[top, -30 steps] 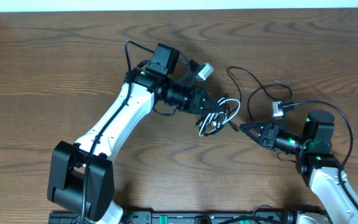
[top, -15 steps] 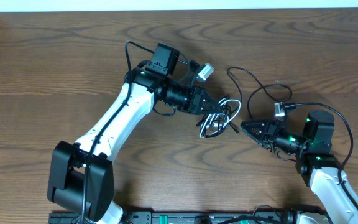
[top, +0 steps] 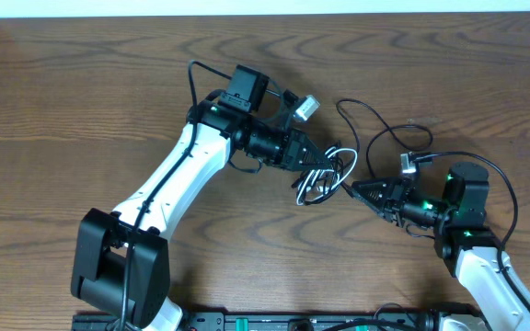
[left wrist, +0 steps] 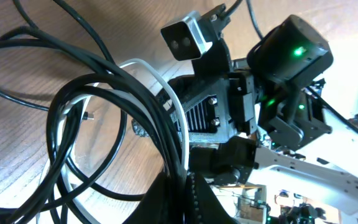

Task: Untangle cables

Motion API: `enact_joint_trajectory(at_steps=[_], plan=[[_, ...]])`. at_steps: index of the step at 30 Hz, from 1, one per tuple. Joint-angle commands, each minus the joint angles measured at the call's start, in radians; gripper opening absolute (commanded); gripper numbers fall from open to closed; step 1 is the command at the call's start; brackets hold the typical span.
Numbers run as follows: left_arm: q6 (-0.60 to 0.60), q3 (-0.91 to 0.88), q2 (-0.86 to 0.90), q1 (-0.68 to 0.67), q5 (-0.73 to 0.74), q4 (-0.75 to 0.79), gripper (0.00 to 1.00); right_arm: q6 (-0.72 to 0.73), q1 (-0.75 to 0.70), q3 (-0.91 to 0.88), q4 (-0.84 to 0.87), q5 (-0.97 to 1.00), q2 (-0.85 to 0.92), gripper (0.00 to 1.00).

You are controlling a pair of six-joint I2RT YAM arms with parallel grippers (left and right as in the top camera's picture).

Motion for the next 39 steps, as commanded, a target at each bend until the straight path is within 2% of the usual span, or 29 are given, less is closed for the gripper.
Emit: enact_joint_trajectory(at_steps=[1,2,3,4,5,9,11,28,31,33,35,39], plan=[[-0.006,0.021,-0.022,-0.013,-0.051,-0.003,0.15,0.009,0.020,-0.003,0.000,0.022,0.000,0.27],[-0.006,0.021,-0.022,-0.014,-0.071,-0.004,0.30,0.002,0.023,-0.003,0.000,0.023,0.000,0.27],[-0.006,0.021,-0.022,-0.014,-0.101,-0.010,0.61,-0.002,0.024,-0.003,0.000,0.023,0.000,0.27],[-0.006,0.021,-0.022,-0.014,-0.139,-0.018,0.74,-0.002,0.025,-0.003,-0.001,0.025,0.000,0.28],[-0.006,0.021,-0.022,-0.014,-0.182,-0.028,0.79,-0.002,0.025,-0.003,-0.001,0.026,0.000,0.27],[-0.006,0.021,-0.022,-0.013,-0.371,-0.082,0.82,-0.003,0.025,-0.003,-0.002,0.034,0.000,0.27],[-0.006,0.021,-0.022,-0.013,-0.421,-0.105,0.82,-0.011,0.025,-0.003,-0.005,0.039,0.000,0.27],[-0.002,0.017,-0.022,-0.014,-0.471,-0.140,0.83,-0.062,0.025,-0.003,-0.040,0.071,0.000,0.29],[-0.002,0.005,-0.022,-0.014,-0.496,-0.138,0.83,-0.069,0.025,-0.003,-0.124,0.119,0.000,0.40],[-0.001,-0.003,-0.021,-0.015,-0.529,-0.138,0.83,-0.069,0.025,-0.003,-0.188,0.173,0.000,0.64],[0.006,-0.012,-0.021,-0.019,-0.553,-0.137,0.83,-0.070,0.025,-0.003,-0.232,0.206,0.000,0.78],[0.048,-0.034,-0.021,-0.045,-0.559,-0.122,0.83,-0.085,0.033,-0.003,-0.247,0.213,0.000,0.87]])
